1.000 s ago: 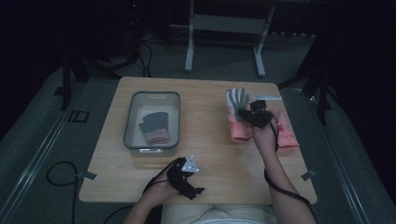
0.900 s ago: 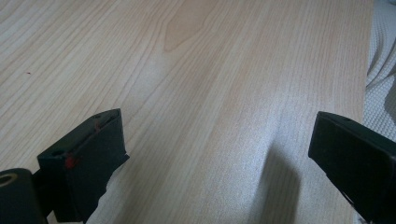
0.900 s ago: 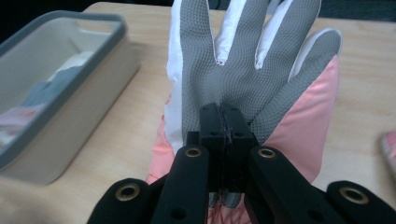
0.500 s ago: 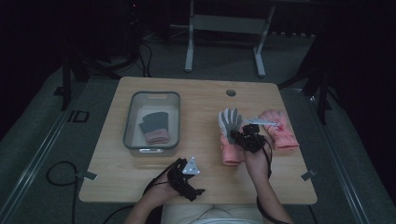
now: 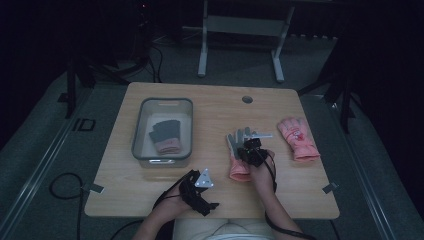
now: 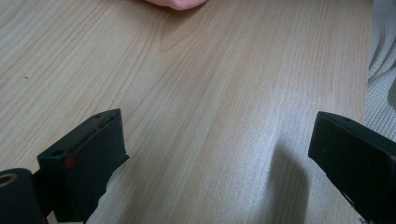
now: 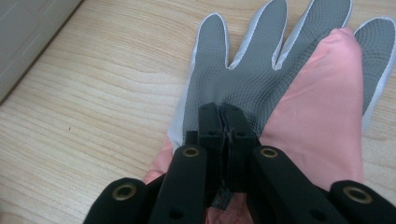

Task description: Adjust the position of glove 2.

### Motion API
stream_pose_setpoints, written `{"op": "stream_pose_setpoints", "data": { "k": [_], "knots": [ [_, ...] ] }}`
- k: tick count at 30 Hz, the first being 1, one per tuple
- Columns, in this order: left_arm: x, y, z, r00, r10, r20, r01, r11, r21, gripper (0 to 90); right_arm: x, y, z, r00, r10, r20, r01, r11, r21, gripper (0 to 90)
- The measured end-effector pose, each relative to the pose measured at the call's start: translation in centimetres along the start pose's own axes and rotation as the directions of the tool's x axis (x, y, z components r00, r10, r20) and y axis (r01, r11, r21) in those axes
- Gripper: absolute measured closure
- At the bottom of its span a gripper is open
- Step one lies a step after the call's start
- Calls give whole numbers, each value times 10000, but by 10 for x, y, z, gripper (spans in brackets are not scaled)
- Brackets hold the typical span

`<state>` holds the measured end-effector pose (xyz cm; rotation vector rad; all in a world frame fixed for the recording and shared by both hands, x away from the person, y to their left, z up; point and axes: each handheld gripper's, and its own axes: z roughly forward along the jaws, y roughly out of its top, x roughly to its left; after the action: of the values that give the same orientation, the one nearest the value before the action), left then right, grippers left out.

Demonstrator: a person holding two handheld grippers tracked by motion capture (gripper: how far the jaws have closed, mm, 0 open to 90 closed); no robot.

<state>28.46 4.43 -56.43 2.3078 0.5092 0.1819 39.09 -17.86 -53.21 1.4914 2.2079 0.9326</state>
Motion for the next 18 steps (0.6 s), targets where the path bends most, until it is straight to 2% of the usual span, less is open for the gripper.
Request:
{"op": "stream_pose_setpoints", "data": {
  "k": [6, 9, 11, 13, 15, 16, 17, 18],
  "knots": [
    [0, 0, 0, 10000, -55, 6, 55, 10000, -50, 33, 1, 5, -4, 9998, -162, -85, 162, 9999, -42, 835],
    [1, -1, -1, 10000, -25, 13, 25, 10000, -20, 33, 0, 14, -22, 9994, -288, -198, 276, 9980, -573, 796],
    [2, -1, -1, 10000, -54, 19, 54, 10000, -52, 33, -6, 22, -38, 9988, -436, -215, 413, 9942, -990, 752],
    [2, 0, -2, 10000, -84, 43, 85, 9999, -81, 33, -19, 26, -53, 9968, -733, -326, 676, 9862, -1512, 720],
    [2, 0, -1, 10000, -56, 40, 56, 10000, -55, 33, -39, 27, -63, 9955, -937, -141, 897, 9798, -1787, 707],
    [2, 0, -1, 10000, -49, 39, 50, 10000, -55, 33, -51, 26, -67, 9956, -934, -123, 896, 9789, -1835, 708],
    [1, 1, -1, 10000, -35, 42, 35, 10000, -66, 33, -66, 24, -70, 9960, -884, 106, 889, 9810, -1726, 707],
    [1, 1, -1, 10000, 9, 46, -8, 10000, -46, 33, -75, 22, -72, 9965, -815, 204, 837, 9826, -1658, 706]
  ]
}}
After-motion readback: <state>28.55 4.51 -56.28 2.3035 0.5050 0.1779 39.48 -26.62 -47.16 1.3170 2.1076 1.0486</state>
